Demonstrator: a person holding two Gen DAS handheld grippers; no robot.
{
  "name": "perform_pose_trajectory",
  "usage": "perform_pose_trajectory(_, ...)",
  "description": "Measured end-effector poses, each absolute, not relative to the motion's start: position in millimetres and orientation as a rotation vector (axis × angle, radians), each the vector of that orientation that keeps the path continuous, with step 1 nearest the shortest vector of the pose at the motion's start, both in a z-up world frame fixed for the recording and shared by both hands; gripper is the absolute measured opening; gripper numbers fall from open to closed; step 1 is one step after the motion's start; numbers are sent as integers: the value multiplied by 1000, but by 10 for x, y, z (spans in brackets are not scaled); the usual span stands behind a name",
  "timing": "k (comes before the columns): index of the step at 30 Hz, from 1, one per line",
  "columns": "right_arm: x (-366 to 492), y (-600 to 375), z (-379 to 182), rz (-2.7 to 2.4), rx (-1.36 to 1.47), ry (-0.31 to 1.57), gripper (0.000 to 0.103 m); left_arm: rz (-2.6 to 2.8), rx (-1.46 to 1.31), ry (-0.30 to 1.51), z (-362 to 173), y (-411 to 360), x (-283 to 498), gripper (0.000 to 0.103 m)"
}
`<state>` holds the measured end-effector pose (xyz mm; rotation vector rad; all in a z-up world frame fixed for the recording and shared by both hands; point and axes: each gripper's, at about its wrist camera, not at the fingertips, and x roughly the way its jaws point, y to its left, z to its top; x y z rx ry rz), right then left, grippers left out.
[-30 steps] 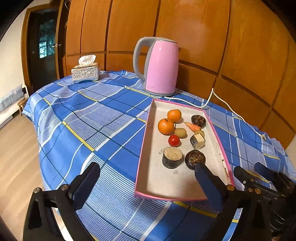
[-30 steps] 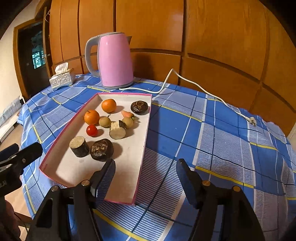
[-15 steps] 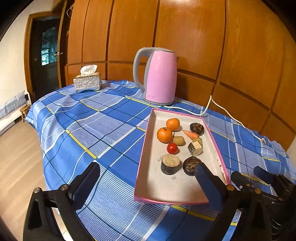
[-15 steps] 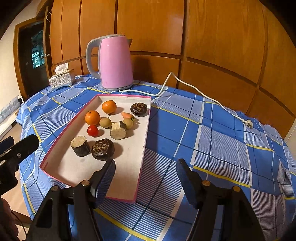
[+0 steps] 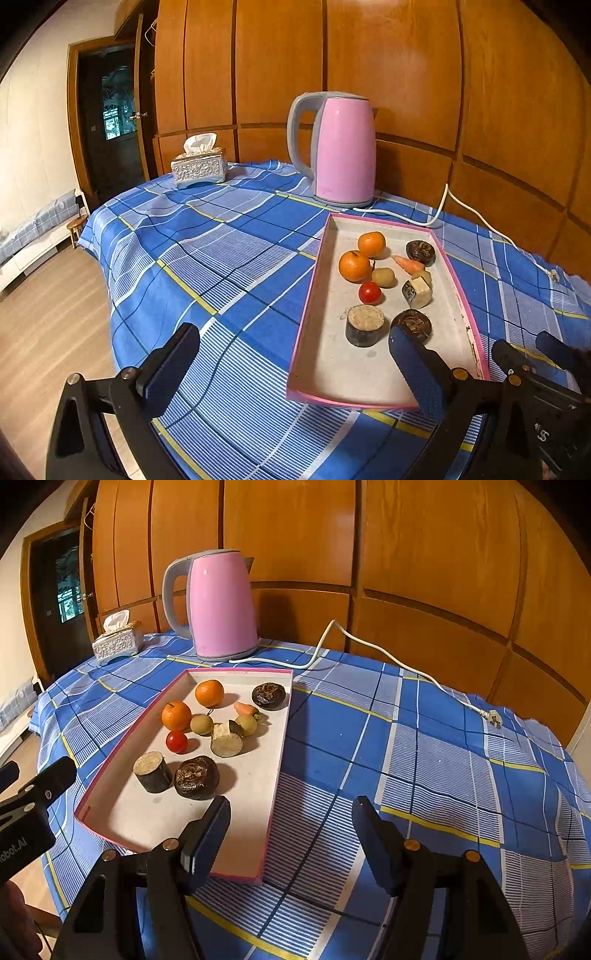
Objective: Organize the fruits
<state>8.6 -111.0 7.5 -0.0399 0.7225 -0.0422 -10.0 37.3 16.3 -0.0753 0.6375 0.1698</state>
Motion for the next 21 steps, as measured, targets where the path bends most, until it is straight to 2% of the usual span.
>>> perform_pose_trajectory(21,83,-1099,80,-40,-41,721,69,158,-79,653,147,360,-84,103)
